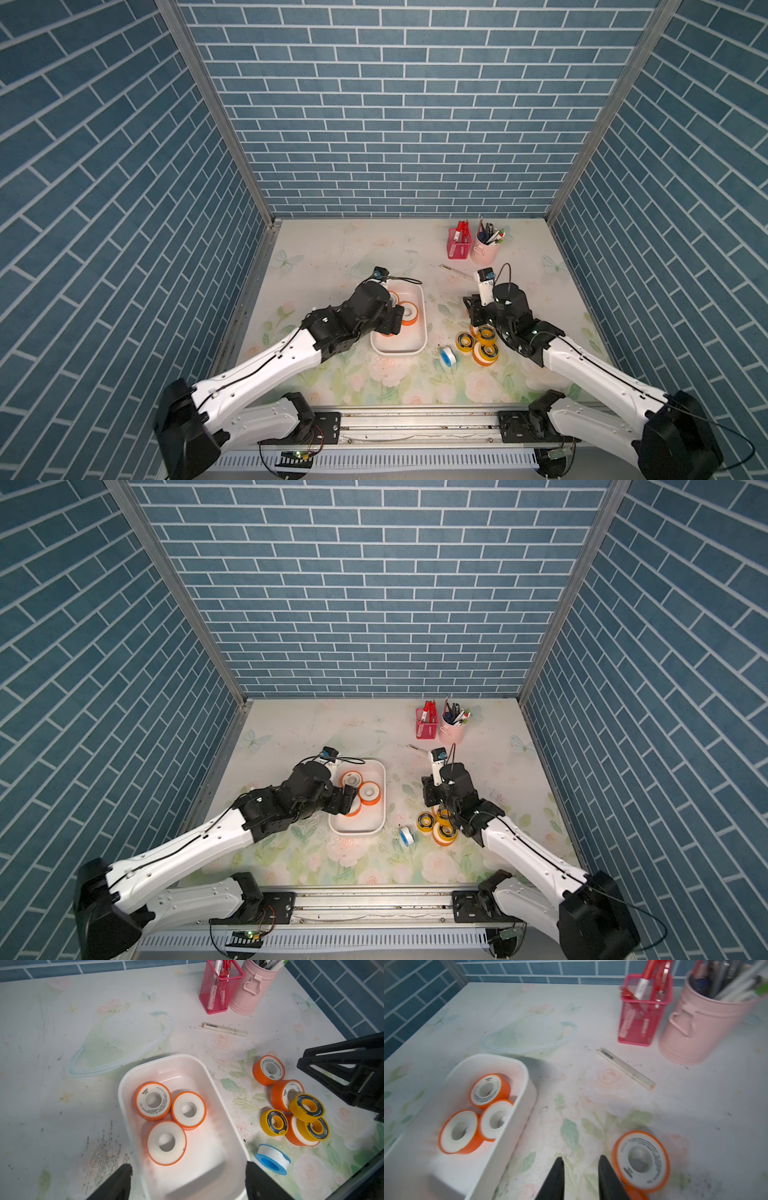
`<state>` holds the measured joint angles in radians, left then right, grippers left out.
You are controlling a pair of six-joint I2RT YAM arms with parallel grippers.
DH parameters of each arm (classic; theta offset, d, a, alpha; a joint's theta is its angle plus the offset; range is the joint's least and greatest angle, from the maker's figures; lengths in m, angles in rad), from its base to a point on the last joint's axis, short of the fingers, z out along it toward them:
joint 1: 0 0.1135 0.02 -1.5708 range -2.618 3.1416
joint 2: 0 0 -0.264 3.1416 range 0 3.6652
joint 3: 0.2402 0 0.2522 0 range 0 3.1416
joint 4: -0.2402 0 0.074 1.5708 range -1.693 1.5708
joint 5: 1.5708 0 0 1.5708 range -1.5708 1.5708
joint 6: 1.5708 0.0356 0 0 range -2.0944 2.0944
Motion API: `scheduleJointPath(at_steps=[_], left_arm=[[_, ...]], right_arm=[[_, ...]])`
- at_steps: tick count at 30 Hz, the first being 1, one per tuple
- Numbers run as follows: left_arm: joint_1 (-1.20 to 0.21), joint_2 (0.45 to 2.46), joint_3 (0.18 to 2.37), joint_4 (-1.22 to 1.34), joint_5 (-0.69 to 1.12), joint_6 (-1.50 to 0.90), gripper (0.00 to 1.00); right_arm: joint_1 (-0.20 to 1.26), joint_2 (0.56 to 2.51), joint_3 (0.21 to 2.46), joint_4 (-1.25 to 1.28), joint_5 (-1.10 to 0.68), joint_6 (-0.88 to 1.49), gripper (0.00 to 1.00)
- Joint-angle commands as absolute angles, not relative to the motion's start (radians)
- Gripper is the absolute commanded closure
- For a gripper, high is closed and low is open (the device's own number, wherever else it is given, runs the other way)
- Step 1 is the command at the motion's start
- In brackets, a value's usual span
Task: Put the sealing tape into the storage box
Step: Pick up the sealing tape at the center of the board.
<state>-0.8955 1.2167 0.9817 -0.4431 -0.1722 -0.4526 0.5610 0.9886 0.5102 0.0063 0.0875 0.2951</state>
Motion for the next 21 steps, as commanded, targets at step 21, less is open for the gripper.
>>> scheduleJointPath(at_steps=[21], left_arm=[[-1.084, 2.421, 2.141, -0.561, -0.154, -0.554, 0.04]], right_arm=[[0.323, 0.585, 0.245, 0.063, 0.454, 0.515, 0.49]])
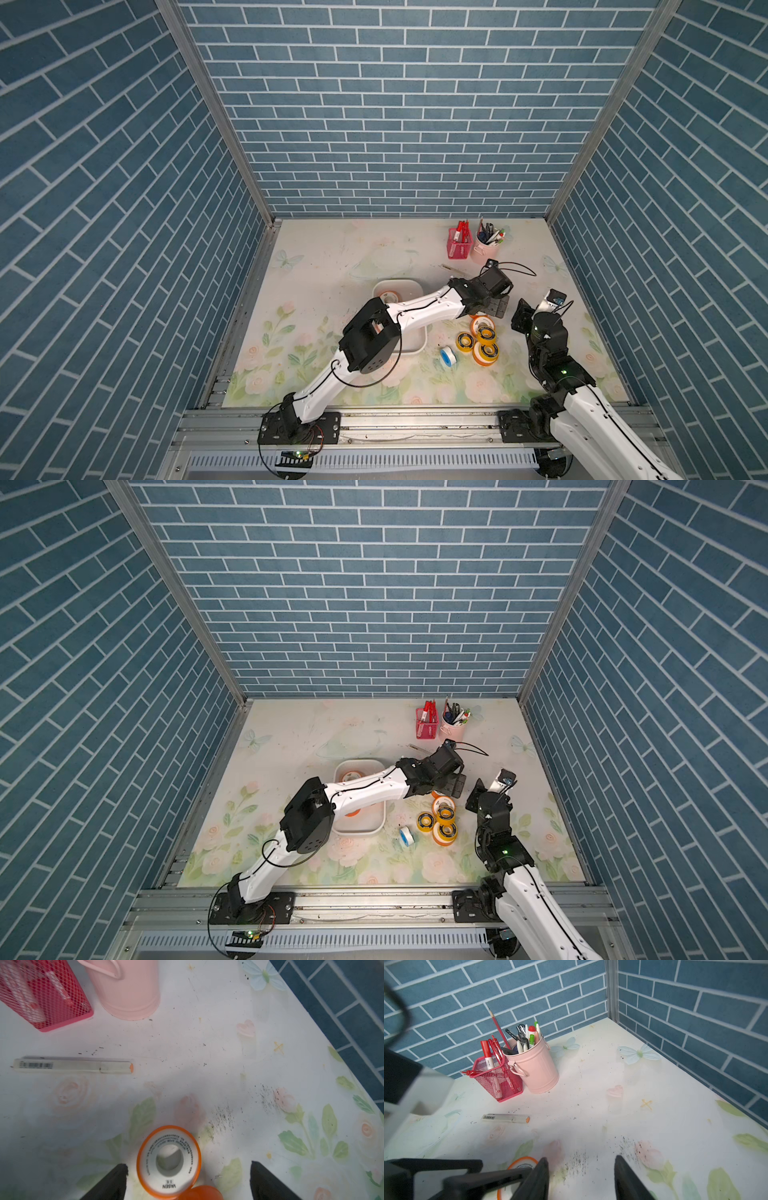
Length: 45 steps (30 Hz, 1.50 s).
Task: Put the sealing tape into the storage box
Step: Pick up the sealing tape at the center of the board.
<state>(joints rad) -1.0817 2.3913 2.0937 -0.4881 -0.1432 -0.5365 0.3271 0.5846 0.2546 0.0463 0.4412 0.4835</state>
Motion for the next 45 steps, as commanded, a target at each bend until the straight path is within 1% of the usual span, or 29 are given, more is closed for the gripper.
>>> scheduleJointPath(at_steps=[1, 15, 18, 26, 30, 35, 37, 40, 45], left_arm=[[-1.083, 2.435, 2.155, -0.568, -0.165, -0.554, 0.04], [-1.087, 2.535, 2.227, -0.624, -0.235, -0.551, 0.03], [-1.088, 2.555, 2.239, -0.633, -0.24, -0.551, 0.05], [-1.089, 2.579, 2.248, -0.665, -0.29, -0.545, 0.15], [-1.088, 2.577, 2.246, -0.672, -0.299, -0.54, 0.22], [-1.088, 2.558, 2.242, -0.669, -0.306, -0.528, 0.35], [-1.088, 2.54, 2.235, -0.66, -0.307, -0.522, 0.38], [-1.089, 2.503, 2.225, -0.652, -0.316, -0.511, 0.41], [-1.088, 2.42, 2.19, -0.644, -0.335, -0.497, 0.41]], right_arm=[[0.321, 0.589, 0.245, 0.068, 0.448, 0.514, 0.48], [0.314, 0.617, 0.241, 0.094, 0.405, 0.508, 0.47], [0.315, 0.618, 0.24, 0.099, 0.4, 0.506, 0.47], [0.313, 0.629, 0.239, 0.11, 0.382, 0.5, 0.47], [0.313, 0.629, 0.239, 0.113, 0.379, 0.496, 0.47], [0.313, 0.626, 0.24, 0.115, 0.372, 0.494, 0.47], [0.313, 0.629, 0.239, 0.117, 0.367, 0.492, 0.47], [0.313, 0.634, 0.239, 0.12, 0.363, 0.491, 0.47], [0.313, 0.632, 0.238, 0.12, 0.36, 0.488, 0.47]])
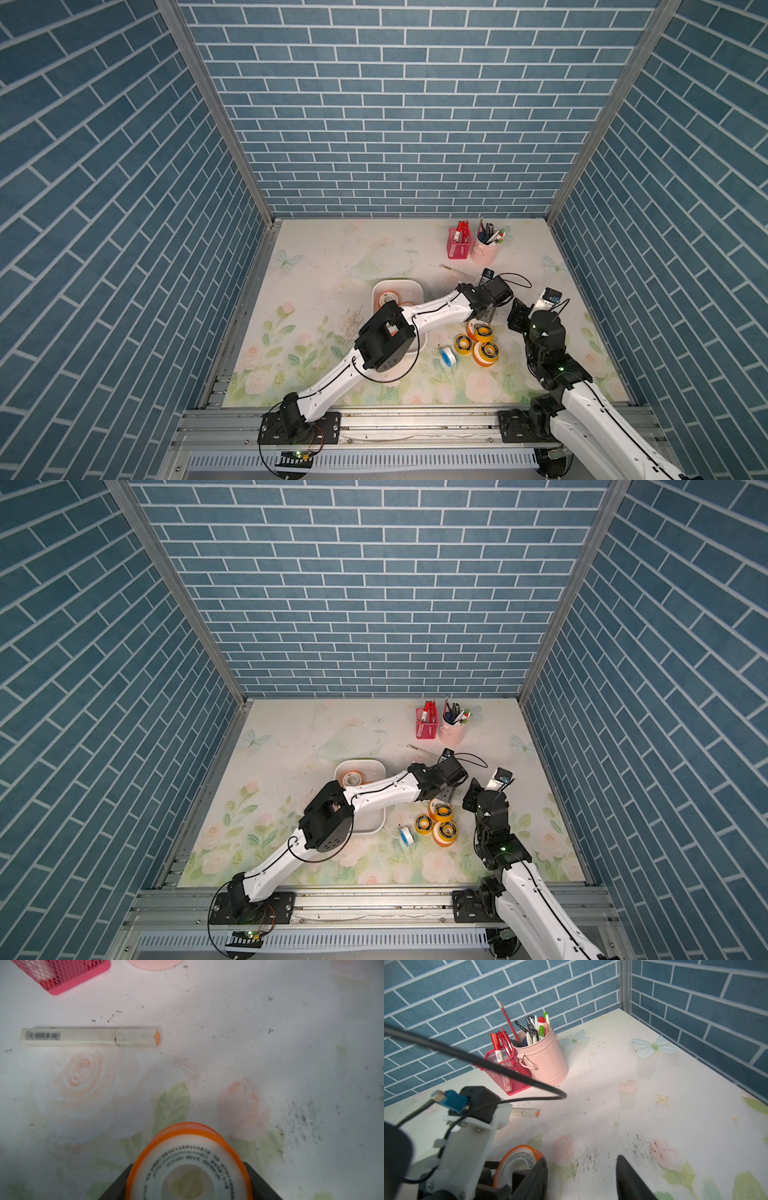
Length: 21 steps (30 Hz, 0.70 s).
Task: Put the sealing tape into the storage box
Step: Pick up the sealing tape at the center of the board, then place the sealing tape in the storage box.
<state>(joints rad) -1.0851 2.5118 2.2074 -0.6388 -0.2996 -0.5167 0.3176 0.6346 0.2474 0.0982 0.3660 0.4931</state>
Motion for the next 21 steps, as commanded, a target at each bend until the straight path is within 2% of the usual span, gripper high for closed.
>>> scheduleJointPath(at_steps=[1, 9, 21], left_arm=[[-1.088, 2.398, 2.176, -0.645, -0.341, -0.494, 0.41], [-1.08, 2.167, 1.958, -0.636, -0.353, -0.497, 0.44], [-1.063, 1.62, 1.251, -0.534, -0.304, -0.558, 0.44]], right_arm=[[0.313, 0.631, 0.238, 0.121, 0.36, 0.488, 0.47], [0.313, 0.635, 0.235, 0.129, 0.347, 0.487, 0.48], [0.313, 0.655, 0.233, 0.143, 0.328, 0.483, 0.48]])
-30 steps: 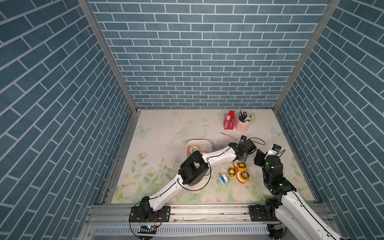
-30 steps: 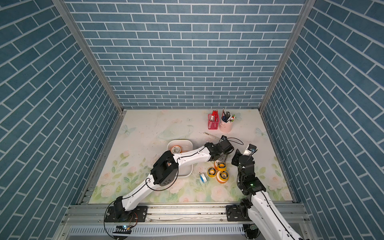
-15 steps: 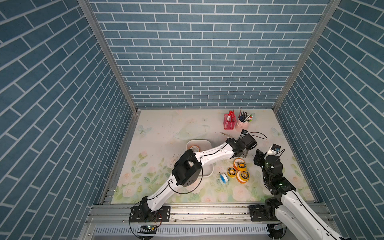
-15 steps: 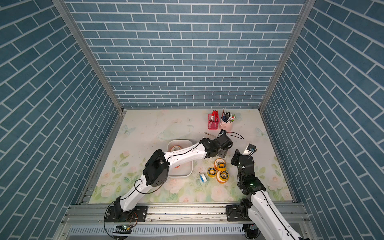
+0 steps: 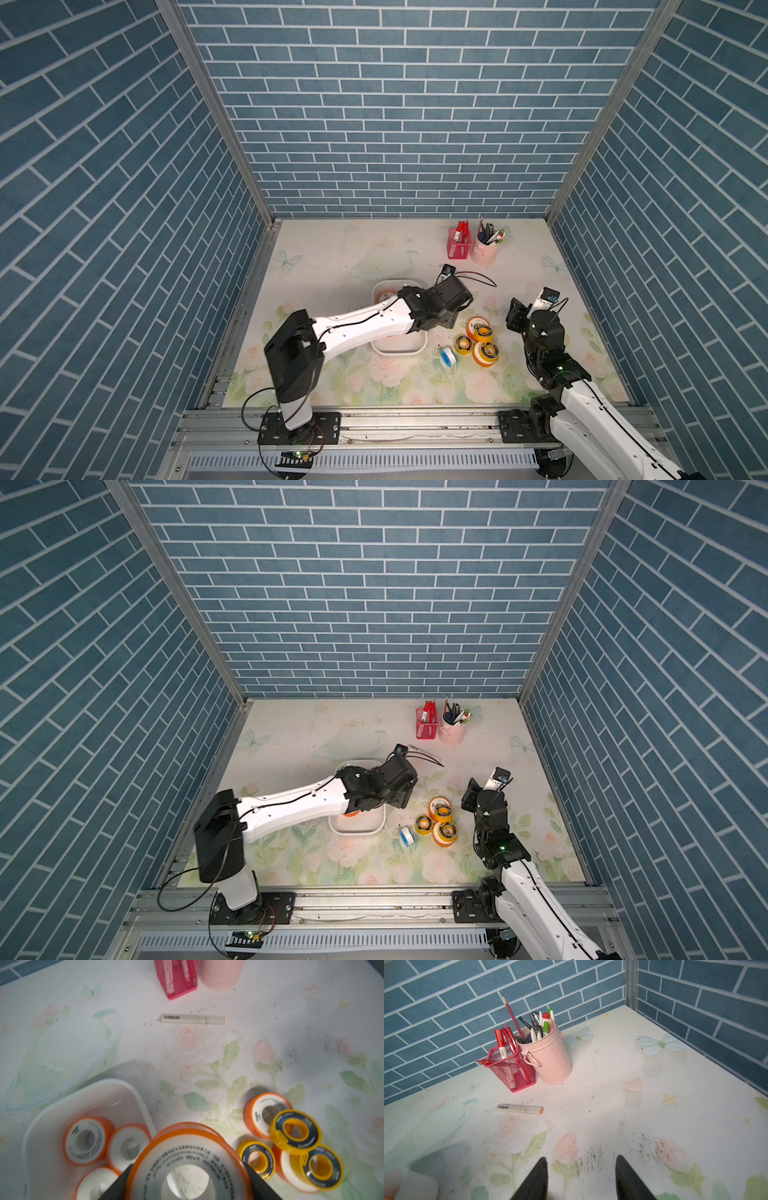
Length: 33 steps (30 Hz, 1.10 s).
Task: Put the sealing tape into the storage box
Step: Place the sealing tape in the storage box.
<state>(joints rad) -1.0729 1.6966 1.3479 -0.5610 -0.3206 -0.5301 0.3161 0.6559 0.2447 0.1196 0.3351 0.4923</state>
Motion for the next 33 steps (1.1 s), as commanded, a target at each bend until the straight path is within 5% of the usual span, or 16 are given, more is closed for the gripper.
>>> scheduleJointPath(at_steps=[1, 22, 33], left_arm=[[-1.057, 1.589, 1.202, -0.524, -0.291, -0.563, 0.44], [-1.0, 1.669, 0.997, -0.405, -0.192, -0.574, 0.44], [-0.995, 1.68, 0.992, -0.403, -0.193, -0.575, 0.23]], right_arm=[[0.313, 0.655, 0.233, 0.143, 0.328, 0.483, 0.48], [0.312, 0.676, 0.222, 0.166, 0.311, 0.483, 0.48], [0.311, 0.681, 0.222, 0.17, 0.303, 0.482, 0.48]])
